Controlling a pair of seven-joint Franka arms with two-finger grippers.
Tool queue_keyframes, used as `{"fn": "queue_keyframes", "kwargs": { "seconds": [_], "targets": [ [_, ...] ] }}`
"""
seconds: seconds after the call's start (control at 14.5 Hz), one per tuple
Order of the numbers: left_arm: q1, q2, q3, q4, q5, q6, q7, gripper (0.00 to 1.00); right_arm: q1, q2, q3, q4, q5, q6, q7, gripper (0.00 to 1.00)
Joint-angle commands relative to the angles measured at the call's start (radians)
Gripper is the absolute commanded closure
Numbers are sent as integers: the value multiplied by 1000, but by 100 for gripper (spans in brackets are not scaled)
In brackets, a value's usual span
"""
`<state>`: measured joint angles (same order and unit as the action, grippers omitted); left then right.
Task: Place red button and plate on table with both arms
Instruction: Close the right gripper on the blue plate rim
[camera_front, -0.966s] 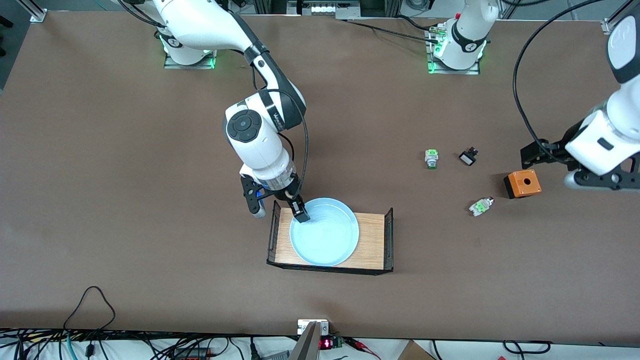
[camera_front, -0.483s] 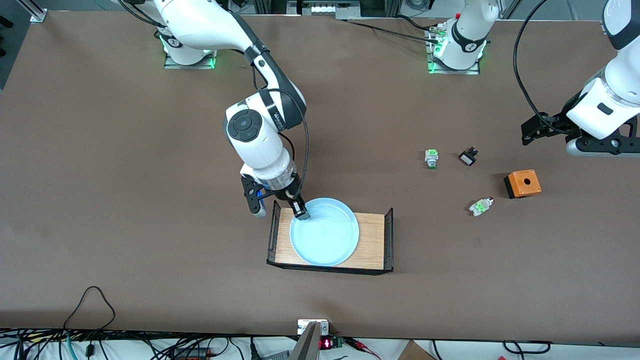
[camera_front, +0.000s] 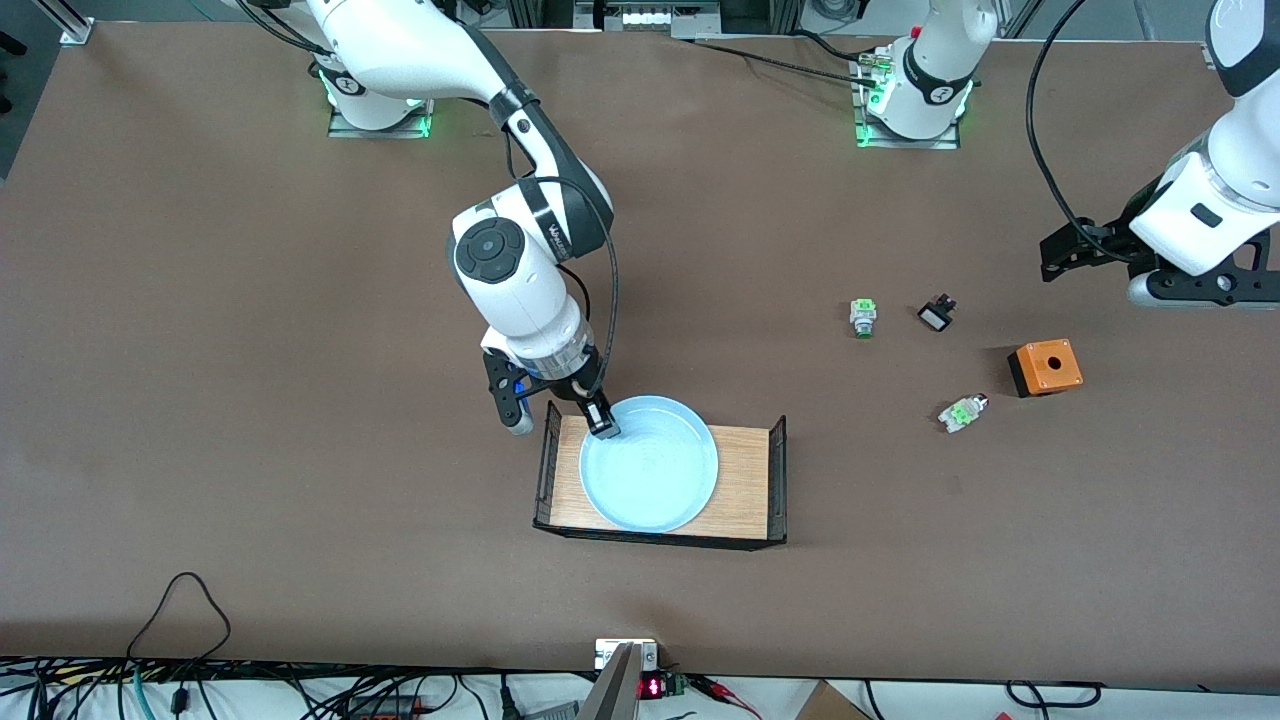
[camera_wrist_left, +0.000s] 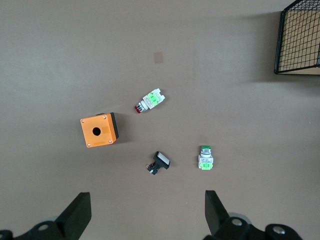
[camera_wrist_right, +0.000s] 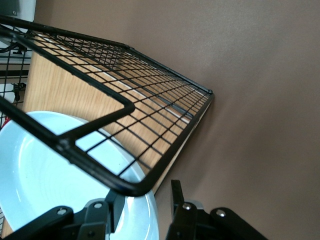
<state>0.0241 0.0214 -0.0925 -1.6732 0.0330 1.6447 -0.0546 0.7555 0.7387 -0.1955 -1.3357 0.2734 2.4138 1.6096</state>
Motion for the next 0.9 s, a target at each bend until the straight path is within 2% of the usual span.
{"fn": "queue_keyframes", "kwargs": {
  "seconds": [0.0, 0.41, 0.62, 0.83],
  "targets": [
    [-4, -9, -3, 13, -21, -25, -7, 0, 1, 11, 2, 26, 23, -7, 4, 59],
    [0, -9, 2, 13, -22, -37, -5, 0, 2, 11, 4, 26, 23, -9, 4, 64],
    [4, -9, 2, 13, -22, -37, -5, 0, 4, 11, 4, 26, 21, -10, 6, 74],
    [5, -8, 4, 13, -22, -37, -5, 0, 8, 11, 4, 26, 21, -10, 4, 80]
  ]
}}
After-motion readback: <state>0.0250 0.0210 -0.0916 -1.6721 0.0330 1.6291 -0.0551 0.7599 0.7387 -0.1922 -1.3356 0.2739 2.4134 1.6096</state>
